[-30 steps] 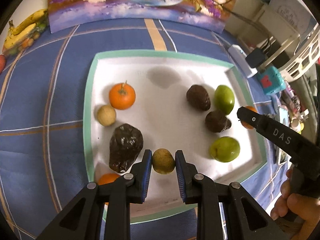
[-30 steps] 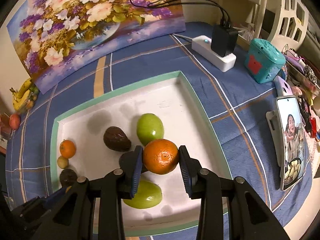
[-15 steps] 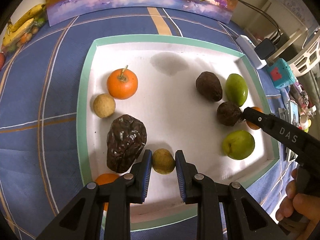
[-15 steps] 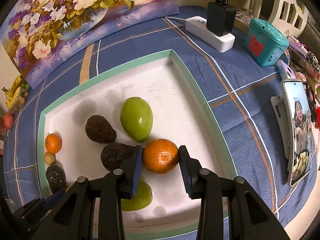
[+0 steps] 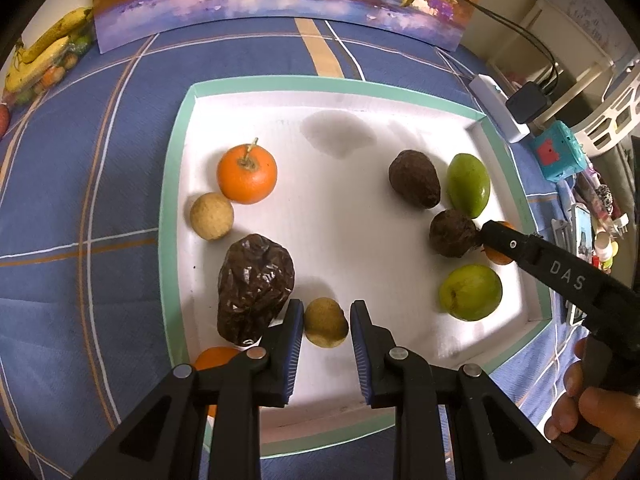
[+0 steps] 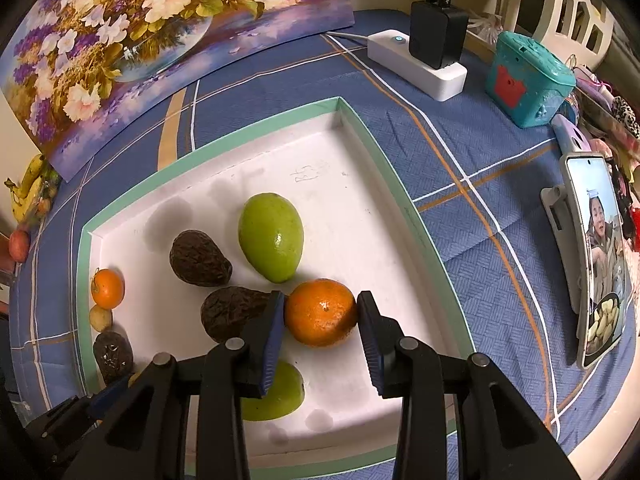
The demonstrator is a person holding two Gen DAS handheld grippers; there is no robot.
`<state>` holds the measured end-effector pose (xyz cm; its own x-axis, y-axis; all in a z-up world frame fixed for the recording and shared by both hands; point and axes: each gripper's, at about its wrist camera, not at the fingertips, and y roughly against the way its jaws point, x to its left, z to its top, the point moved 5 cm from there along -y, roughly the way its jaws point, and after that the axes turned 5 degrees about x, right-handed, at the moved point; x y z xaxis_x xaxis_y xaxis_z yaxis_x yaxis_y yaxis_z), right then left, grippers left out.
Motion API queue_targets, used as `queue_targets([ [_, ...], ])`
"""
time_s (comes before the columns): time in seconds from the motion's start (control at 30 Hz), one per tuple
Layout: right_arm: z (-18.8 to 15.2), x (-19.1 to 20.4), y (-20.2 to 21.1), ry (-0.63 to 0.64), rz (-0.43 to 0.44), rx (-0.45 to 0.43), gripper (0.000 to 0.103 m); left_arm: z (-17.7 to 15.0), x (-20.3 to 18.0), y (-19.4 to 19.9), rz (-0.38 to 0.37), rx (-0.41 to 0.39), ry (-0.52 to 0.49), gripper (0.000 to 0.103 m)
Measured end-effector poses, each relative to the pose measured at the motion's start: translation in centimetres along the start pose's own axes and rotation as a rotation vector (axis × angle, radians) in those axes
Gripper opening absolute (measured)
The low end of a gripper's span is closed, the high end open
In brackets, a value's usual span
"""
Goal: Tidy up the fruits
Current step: 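Carry the tangerine with the right tool while the left tool carries the small brown fruit over the tray, then open the right tool to drop the tangerine while the left tool releases the small brown fruit into the tray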
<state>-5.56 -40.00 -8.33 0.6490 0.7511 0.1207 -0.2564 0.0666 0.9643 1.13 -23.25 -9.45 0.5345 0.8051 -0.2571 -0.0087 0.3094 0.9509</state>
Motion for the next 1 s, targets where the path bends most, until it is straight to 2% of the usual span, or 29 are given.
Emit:
queue_targets([
  [0.27,0.1,-0.2,0.7,-0.006,-0.011,-0.016,0.039,0.1,0.2,1.6,-0.023,-0.028,0.003,0.028],
  [0.53,0.6,0.3,3.0,0.012,-0.002,-0.082,0.039,0.6,0.6,4.5,-0.050,-0.104,0.004,0.028],
  [0.8,0.5,1.9,3.7,0.047,0.039,-0.095,0.039,1.1,4.0,6.3,-0.069,-0.146,0.105,0.028],
  [1.0,0.3,3.6,3.9,0.089,0.058,-0.100,0.039,1.3,8.2,6.9,-0.055,-0.176,0.220,0.028],
])
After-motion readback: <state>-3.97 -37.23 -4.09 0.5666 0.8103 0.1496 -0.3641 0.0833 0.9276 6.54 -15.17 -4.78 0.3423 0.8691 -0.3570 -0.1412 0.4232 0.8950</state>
